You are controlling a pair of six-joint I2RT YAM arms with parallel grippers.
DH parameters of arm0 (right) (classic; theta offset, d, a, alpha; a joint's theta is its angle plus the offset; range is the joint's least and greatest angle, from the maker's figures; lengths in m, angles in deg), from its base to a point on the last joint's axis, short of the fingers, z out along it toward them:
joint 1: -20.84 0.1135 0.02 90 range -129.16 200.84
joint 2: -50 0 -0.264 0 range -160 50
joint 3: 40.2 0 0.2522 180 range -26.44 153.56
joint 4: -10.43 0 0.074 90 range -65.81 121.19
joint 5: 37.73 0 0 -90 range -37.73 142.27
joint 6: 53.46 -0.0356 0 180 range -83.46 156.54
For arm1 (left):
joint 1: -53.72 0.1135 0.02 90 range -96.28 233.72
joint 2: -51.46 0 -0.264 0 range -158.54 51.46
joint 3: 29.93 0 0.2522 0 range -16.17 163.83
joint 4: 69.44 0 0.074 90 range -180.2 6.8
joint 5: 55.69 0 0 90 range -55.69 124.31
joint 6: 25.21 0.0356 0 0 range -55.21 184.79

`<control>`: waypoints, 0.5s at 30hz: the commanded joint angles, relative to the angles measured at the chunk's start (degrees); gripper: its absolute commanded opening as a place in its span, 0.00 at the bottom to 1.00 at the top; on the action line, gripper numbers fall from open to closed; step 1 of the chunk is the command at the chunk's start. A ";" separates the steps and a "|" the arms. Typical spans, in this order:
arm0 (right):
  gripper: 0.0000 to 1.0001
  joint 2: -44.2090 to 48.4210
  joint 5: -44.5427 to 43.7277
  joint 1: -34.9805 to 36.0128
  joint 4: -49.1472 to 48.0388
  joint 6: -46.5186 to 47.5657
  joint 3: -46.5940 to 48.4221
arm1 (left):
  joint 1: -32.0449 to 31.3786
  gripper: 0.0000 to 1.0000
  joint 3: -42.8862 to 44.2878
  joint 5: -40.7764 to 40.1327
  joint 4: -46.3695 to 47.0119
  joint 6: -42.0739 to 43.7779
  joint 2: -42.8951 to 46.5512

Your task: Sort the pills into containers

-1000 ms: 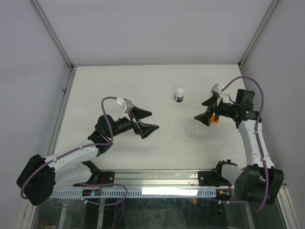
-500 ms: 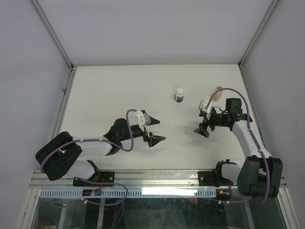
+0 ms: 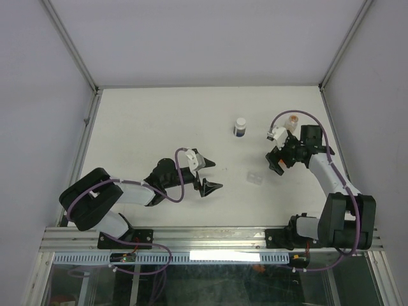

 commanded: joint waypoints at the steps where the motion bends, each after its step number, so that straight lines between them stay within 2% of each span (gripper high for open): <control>1: 0.98 -1.63 -6.35 -2.85 -4.25 -8.39 4.57 | -0.48 0.97 2.30 2.43 3.41 2.26 -0.65; 5: 0.97 -2.06 -8.59 -5.61 -5.36 -11.02 5.41 | -0.48 0.97 2.52 2.60 3.02 2.37 -0.95; 8: 0.97 -2.92 -8.16 -8.19 -4.08 -8.94 5.82 | -0.53 0.97 2.52 2.86 2.69 2.61 -0.75; 15: 0.97 -5.82 7.45 -16.78 6.18 8.82 11.09 | -0.48 0.97 1.90 3.66 0.89 4.06 1.30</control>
